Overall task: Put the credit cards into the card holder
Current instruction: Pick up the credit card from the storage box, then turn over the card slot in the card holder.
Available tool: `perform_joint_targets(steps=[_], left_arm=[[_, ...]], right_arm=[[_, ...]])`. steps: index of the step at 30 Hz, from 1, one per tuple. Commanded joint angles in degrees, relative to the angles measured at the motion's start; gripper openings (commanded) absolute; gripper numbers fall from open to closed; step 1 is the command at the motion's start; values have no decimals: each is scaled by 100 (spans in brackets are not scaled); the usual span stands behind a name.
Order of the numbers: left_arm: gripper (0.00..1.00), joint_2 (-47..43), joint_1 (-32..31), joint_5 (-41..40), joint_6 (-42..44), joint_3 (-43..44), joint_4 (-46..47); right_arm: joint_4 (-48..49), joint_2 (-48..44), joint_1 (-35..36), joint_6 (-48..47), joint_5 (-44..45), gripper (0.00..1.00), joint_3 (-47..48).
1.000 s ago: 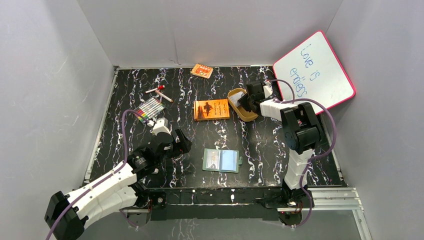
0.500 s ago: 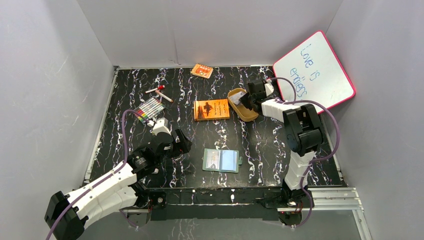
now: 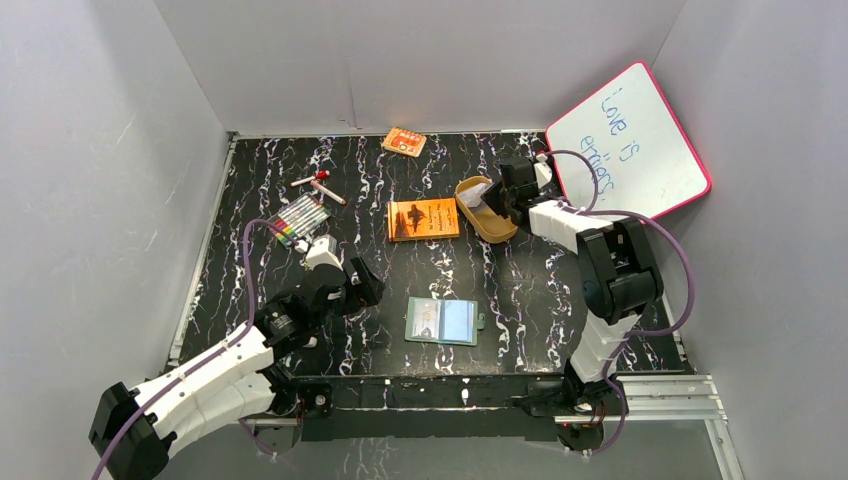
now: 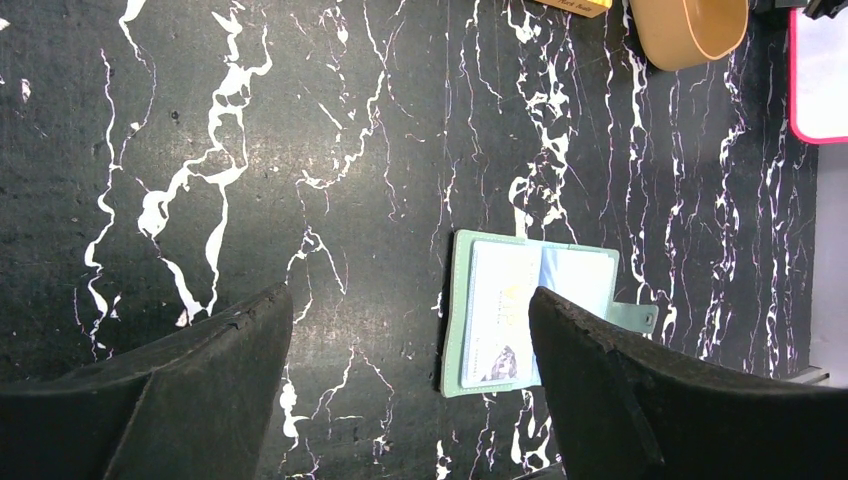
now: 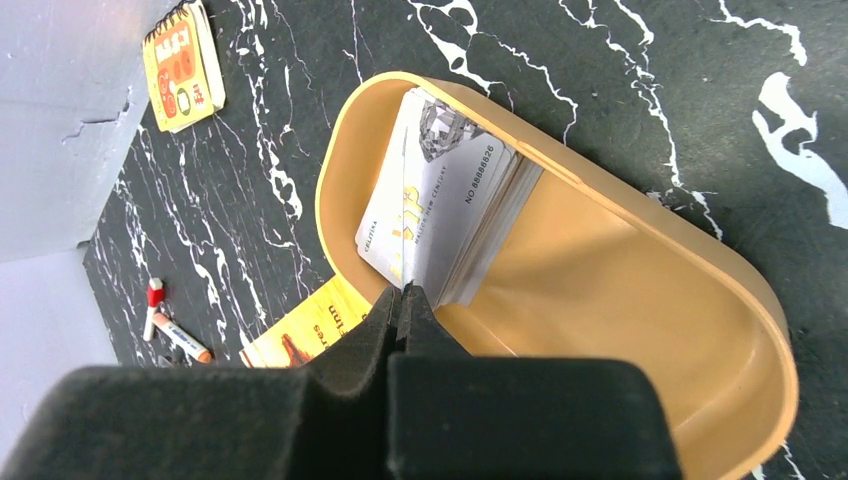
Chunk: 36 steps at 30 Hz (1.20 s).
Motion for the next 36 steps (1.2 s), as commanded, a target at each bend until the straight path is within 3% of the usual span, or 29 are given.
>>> perform_joint_targets(steps=[1, 6, 10, 17, 22, 26, 30, 36], left_arm=[[84, -86, 7, -74, -16, 76, -10], [84, -178, 4, -209, 49, 219, -178], [84, -343, 7, -370, 120, 330, -332], [84, -598, 5, -344, 314, 398, -411], [84, -574, 5, 337, 452, 176, -1], [84, -410, 10, 1213, 343, -187, 864], [83, 129, 10, 2043, 141, -410, 1711], [79, 1024, 9, 2326, 7, -295, 1943]], right_arm=[[-162, -474, -23, -243, 156, 0, 77], [-437, -1231, -24, -652, 161, 0, 179], [-693, -2175, -6, -1245, -382, 0, 92], [-1936, -3658, 22, -2983, -2624, 0, 309], [-3427, -4181, 67, -4035, -3968, 0, 286], [-3793, -4629, 257, -3925, -4301, 0, -575], [-3445, -5071, 465, -3408, -4227, 0, -1894], [-2581, -5650, 467, -2070, -3989, 0, -3149]])
